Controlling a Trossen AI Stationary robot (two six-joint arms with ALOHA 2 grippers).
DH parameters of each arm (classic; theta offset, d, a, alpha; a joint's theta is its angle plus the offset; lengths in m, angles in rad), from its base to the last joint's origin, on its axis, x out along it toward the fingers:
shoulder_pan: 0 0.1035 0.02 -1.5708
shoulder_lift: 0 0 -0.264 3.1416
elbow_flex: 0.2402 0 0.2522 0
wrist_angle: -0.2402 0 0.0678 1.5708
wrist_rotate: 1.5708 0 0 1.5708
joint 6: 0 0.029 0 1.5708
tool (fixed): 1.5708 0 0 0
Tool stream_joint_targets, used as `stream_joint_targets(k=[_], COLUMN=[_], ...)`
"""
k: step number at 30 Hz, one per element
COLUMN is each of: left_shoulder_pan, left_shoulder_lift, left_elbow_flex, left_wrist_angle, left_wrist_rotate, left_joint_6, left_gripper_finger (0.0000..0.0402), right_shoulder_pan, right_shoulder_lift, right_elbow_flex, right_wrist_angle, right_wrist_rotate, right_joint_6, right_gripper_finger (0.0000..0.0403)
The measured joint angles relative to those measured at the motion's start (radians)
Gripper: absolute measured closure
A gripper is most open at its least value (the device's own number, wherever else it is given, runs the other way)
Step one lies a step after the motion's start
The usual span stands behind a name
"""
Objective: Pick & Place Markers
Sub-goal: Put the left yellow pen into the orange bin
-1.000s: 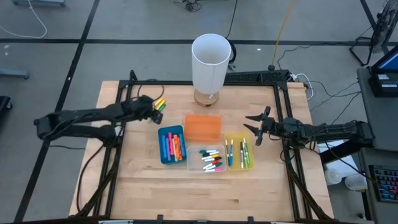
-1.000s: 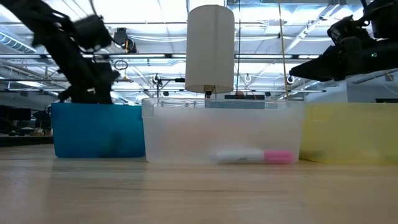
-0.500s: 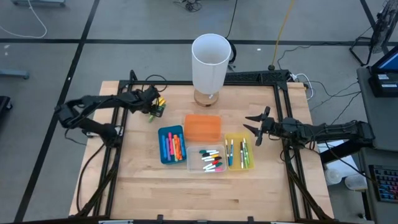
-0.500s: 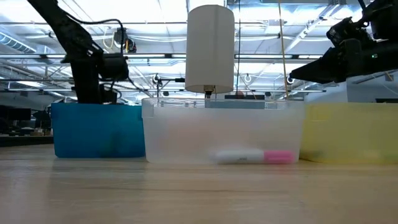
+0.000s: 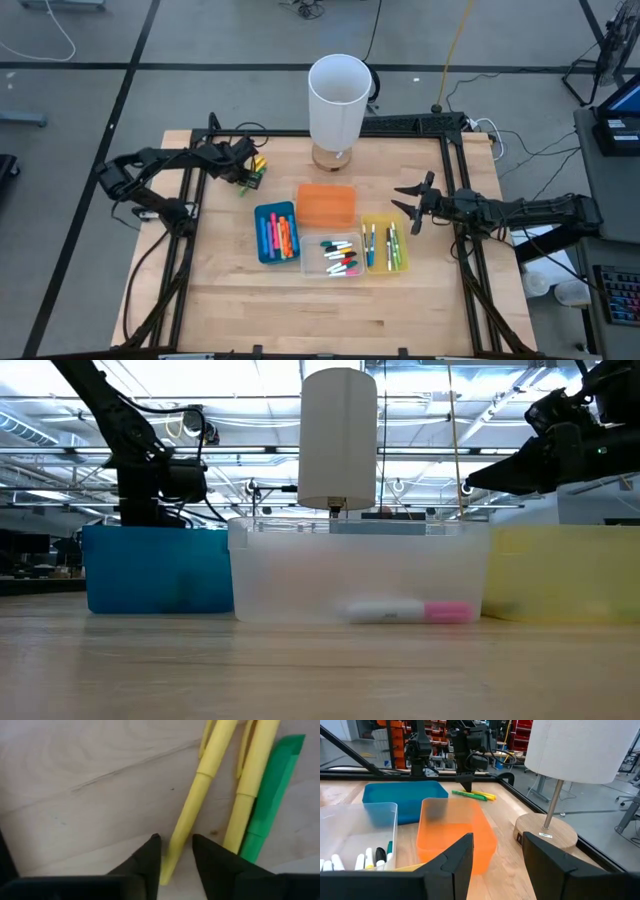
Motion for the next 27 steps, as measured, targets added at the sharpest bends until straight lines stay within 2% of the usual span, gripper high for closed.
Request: stream_joint_targets(k=[5,7,11,18,23,27], left_shoulder_pan=[0.000,0.005,0.003,-0.050,-0.173,-0.321], left_shoulder_lift=[0.001,-0.016,-0.111,-0.403,-0.572,-0.626], left_elbow_flex=[-0.001,-0.004,-0.014,-0.010,-0.009,-0.019], left_wrist_angle=[0.006,-0.001,-0.023,0.006,0.144,0.356], left_wrist_rotate=[0.017,0.015,-0.038,-0.057,-0.055,-0.044], left_joint_6=[0.013,0.057,0.074,0.116,0.226,0.370], left_gripper_finger=[0.0367,0.0384,0.0375,0.0386,0.0386,0.0386], right_shoulder_pan=[0.000,0.000,0.000,0.000,0.000,0.000], right_shoulder_lift=[0.002,0.002,0.002,0.004,0.018,0.043], right_elbow_flex=[0.000,0.000,0.000,0.000,0.000,0.000], right_wrist_angle=[0.000,0.000,-0.002,-0.001,0.027,0.058], right_wrist_rotate=[0.000,0.000,0.000,0.005,0.006,0.007], right_joint_6=[0.003,0.003,0.019,0.027,0.029,0.029], right_gripper_finger=[0.0248,0.0248,0.0248,0.0248,0.0248,0.0248])
